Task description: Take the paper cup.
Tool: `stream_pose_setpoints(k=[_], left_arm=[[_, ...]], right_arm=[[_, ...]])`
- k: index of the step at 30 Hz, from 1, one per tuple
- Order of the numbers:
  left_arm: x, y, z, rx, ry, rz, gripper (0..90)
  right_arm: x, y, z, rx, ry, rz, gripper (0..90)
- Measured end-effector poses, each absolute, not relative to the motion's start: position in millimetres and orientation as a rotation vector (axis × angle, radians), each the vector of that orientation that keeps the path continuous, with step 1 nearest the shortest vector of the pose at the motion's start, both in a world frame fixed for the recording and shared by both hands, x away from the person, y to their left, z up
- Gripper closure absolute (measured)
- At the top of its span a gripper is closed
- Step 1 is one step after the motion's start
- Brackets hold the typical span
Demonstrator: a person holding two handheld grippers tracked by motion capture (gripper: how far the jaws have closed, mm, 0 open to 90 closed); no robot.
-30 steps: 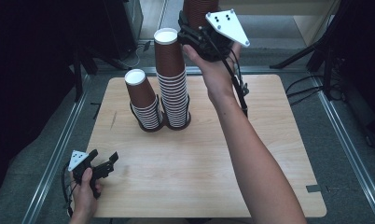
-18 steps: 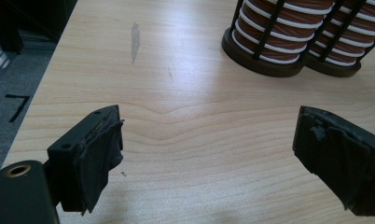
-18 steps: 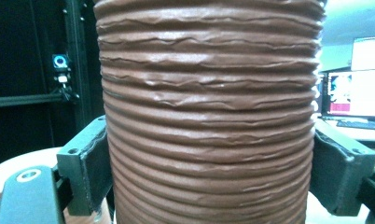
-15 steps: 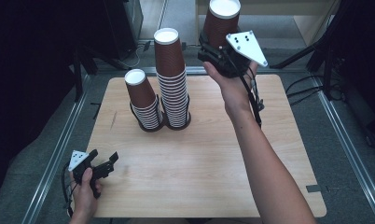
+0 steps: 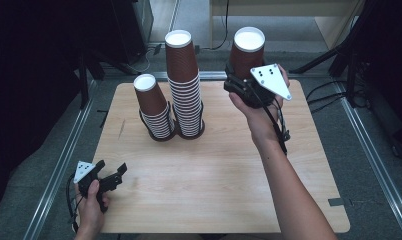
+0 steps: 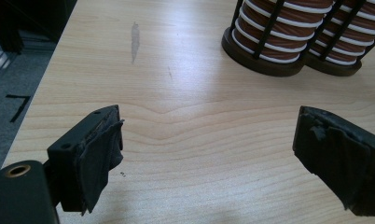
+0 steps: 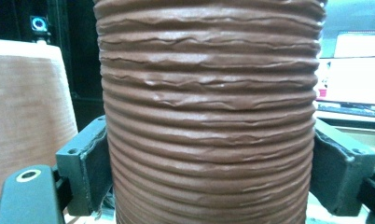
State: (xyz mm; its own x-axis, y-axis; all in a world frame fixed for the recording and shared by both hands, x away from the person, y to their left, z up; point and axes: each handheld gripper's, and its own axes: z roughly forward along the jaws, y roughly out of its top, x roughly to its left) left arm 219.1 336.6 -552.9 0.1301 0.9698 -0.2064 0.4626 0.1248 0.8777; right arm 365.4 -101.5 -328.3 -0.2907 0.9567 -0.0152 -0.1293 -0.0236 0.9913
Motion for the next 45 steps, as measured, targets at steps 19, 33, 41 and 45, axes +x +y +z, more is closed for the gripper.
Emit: stream_pose_setpoints(k=[19, 33, 41, 45], left_arm=[[218.0, 337.2, -552.0, 1.474, 1.479, 0.705, 8.1], [223.2, 316.9, -531.3, 1.501, 1.435, 0.799, 8.0], [234.2, 292.8, -521.3, 1.547, 1.386, 0.808, 8.1], [246.4, 271.3, -515.8, 1.563, 1.360, 0.795, 8.0]], right_arm=[[336.8, -132.3, -381.6, 0.980, 1.388, 1.361, 13.8], [314.8, -167.1, -436.7, 1.109, 1.407, 1.324, 13.8], [305.7, -183.0, -455.8, 1.141, 1.401, 1.303, 13.7], [300.4, -190.2, -465.6, 1.145, 1.402, 1.288, 13.7]])
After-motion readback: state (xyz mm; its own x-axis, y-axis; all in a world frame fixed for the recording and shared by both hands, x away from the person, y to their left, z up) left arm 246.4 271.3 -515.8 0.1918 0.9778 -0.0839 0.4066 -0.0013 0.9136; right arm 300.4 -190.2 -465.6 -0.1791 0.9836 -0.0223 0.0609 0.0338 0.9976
